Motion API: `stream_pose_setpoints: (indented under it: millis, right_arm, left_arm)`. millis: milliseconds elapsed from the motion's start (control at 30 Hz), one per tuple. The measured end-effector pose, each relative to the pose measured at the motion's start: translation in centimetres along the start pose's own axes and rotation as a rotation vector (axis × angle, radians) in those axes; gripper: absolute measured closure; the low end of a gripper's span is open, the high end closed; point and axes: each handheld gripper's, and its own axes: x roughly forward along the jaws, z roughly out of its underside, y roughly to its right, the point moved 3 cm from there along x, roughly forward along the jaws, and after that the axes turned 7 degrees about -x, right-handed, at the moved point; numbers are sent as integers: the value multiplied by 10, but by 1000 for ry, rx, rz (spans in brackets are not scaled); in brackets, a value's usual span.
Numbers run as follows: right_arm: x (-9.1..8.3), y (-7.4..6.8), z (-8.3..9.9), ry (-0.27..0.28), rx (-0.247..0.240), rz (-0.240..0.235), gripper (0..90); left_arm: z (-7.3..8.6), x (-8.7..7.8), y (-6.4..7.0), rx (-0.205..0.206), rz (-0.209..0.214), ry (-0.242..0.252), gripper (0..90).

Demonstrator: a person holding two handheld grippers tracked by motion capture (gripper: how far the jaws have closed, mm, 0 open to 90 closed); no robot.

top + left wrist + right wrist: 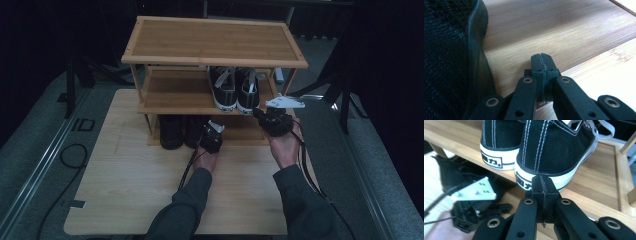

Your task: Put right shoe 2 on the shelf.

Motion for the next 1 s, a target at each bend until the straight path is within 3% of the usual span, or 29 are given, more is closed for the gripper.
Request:
stream_pose_setpoints:
  millis: [333, 367, 400, 600, 1000]
  right_arm:
    - [3, 3, 2, -2, 1, 34, 900]
    - [4, 2, 1, -4, -2, 33, 900]
    - [5, 2, 0, -4, -2, 29, 900]
    - [5, 3, 0, -4, 19, 4, 900]
    - [6, 0, -3, 1, 11, -14, 900]
  left_arm:
    - [0, 0, 0, 5, -6, 4, 900]
    - [0, 0, 0, -4, -1, 3, 900]
    - [0, 0, -1, 18, -7, -6, 900]
    - [0, 0, 0, 5, -2, -5, 900]
    - [0, 0, 0, 3, -2, -5, 900]
